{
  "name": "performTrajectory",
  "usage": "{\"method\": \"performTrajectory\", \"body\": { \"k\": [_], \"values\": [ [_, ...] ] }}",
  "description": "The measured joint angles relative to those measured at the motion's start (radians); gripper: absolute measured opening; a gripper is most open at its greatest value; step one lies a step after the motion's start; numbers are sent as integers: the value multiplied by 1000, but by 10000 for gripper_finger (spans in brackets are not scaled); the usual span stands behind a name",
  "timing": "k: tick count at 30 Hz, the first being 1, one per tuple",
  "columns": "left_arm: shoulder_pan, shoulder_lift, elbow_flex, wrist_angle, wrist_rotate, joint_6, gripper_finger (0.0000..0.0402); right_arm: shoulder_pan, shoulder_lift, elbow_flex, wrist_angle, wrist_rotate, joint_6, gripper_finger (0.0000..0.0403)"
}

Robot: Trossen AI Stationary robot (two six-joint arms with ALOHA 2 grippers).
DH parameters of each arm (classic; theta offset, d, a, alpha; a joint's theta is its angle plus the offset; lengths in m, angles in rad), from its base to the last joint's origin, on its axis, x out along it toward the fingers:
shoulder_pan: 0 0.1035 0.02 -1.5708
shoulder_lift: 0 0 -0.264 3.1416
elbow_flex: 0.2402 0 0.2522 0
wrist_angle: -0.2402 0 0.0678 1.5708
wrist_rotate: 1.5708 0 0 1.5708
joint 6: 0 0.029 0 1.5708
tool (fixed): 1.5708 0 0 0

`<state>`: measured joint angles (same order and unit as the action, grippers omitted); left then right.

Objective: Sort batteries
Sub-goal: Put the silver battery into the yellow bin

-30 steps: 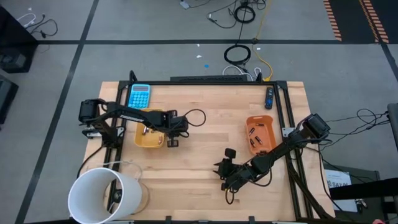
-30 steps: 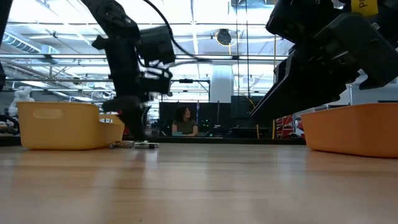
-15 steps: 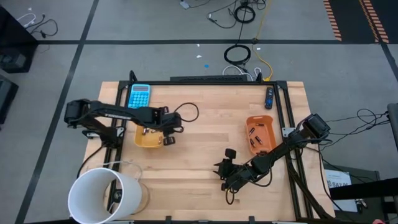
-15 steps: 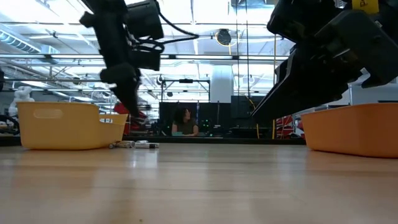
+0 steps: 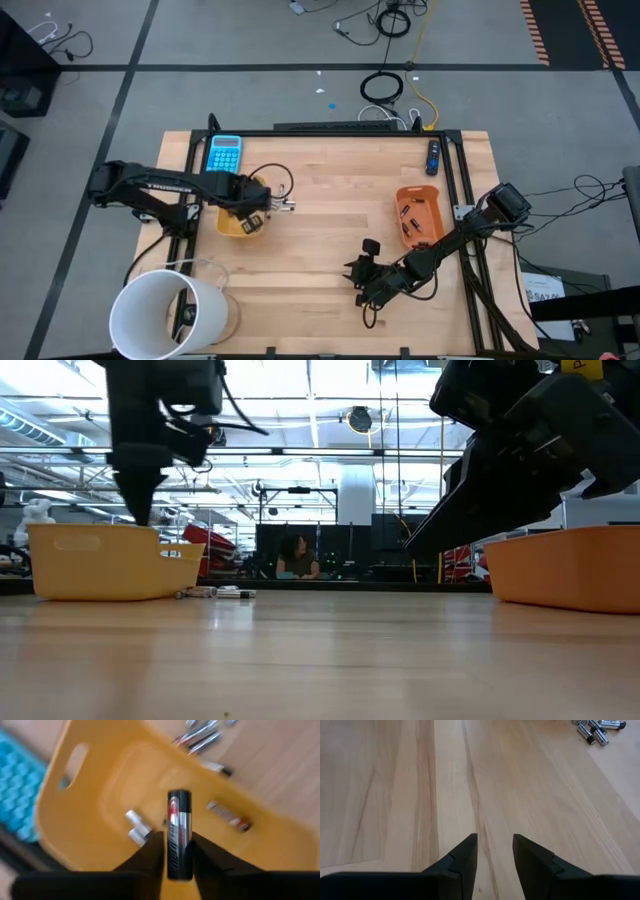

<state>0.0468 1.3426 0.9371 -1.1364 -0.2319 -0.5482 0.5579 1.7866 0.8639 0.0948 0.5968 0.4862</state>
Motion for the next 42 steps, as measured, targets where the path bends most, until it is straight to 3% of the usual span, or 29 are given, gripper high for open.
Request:
{"method": "performTrajectory", "body": {
  "k": [5, 8, 11, 16, 30, 37, 42],
  "values": [
    [-41, 0, -6, -31, -80, -23, 185, 0, 0, 0, 0, -13, 0, 115],
    [-49, 0, -2, 0, -141, -18, 213, 0, 0, 0, 0, -19, 0, 115],
    [-48, 0, 12, 112, -177, 81, 217, 0, 0, 0, 4, -19, 0, 115],
    [-39, 34, 17, 307, -152, 236, 217, -2, 0, 0, 6, -19, 3, 115],
    [-34, 320, 16, 453, -45, 532, 218, -2, 0, 0, 8, -18, 8, 115],
    [-15, 369, 16, 552, -25, 616, 218, -2, 0, 0, 7, -19, 8, 115],
    [15, 369, 16, 583, 58, 641, 217, -2, 0, 0, 7, -18, 8, 115]
  ]
}}
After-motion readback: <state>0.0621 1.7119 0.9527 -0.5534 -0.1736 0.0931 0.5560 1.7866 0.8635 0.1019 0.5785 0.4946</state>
